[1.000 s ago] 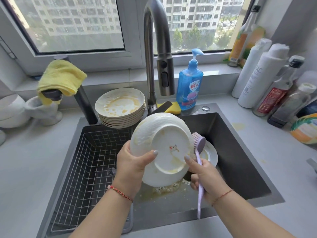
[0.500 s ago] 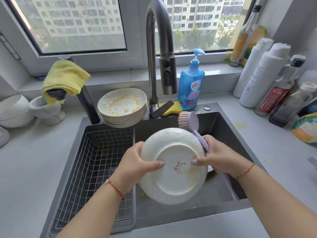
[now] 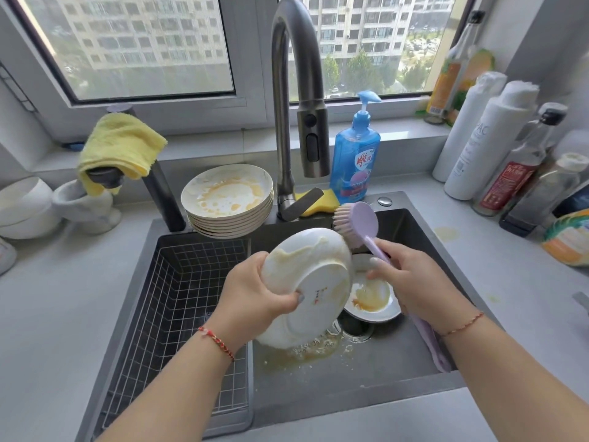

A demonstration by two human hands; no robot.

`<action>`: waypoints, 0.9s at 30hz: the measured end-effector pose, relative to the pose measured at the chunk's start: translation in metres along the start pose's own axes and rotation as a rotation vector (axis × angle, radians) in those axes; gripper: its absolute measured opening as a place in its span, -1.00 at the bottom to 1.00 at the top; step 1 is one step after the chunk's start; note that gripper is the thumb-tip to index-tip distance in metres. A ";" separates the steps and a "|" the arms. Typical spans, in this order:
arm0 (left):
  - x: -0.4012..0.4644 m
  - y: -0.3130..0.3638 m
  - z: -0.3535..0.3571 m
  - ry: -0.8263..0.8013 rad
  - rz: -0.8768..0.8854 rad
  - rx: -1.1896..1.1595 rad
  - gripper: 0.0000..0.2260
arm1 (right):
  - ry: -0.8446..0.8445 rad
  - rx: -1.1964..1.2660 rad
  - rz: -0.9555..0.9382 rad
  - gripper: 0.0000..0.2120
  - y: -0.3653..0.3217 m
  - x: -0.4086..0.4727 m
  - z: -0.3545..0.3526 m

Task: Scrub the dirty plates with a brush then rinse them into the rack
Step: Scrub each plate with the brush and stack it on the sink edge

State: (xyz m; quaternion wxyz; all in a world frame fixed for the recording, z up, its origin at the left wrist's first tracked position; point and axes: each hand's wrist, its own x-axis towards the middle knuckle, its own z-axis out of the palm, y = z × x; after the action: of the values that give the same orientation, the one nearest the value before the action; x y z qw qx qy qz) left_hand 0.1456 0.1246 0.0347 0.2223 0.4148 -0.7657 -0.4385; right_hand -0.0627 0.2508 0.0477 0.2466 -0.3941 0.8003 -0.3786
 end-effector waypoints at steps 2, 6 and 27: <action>0.000 -0.003 -0.002 0.042 -0.019 -0.027 -0.67 | 0.000 0.077 0.089 -0.70 0.008 -0.006 0.004; 0.002 -0.003 0.001 0.088 -0.038 -0.029 -0.67 | -0.003 0.130 0.060 -0.67 -0.008 -0.020 0.019; -0.005 -0.001 0.010 0.096 -0.002 0.087 -0.72 | -0.196 -0.048 -0.097 -0.62 -0.059 -0.045 0.019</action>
State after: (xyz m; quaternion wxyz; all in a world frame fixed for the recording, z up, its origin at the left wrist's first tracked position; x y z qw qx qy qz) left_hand 0.1419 0.1338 0.0282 0.2402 0.4454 -0.7722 -0.3843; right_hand 0.0014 0.2560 0.0878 0.2958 -0.4734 0.7610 -0.3305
